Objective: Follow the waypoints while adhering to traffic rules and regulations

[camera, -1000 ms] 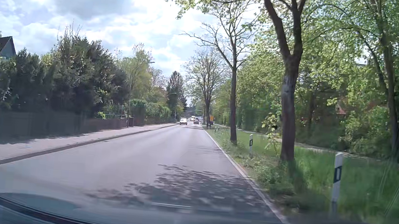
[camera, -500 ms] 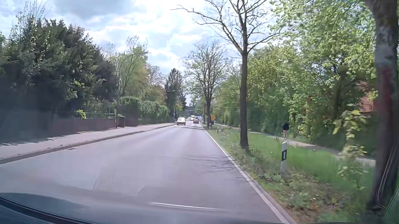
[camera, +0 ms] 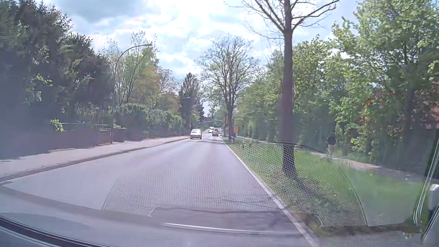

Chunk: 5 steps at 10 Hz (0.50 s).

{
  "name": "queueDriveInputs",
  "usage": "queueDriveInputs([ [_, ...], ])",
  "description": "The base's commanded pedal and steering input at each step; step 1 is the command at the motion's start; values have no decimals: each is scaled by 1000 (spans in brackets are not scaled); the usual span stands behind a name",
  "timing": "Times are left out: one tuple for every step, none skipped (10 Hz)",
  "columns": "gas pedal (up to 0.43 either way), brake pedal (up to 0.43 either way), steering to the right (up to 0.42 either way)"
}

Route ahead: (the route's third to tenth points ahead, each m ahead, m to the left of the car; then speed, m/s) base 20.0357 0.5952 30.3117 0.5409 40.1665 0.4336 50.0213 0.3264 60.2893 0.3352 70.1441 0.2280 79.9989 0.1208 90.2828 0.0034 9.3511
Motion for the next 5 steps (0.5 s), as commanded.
queueDriveInputs([
  [0, 0, -3],
  [0, 0, -3],
  [0, 0, -3],
  [0, 0, -2],
  [0, 0, -2],
])
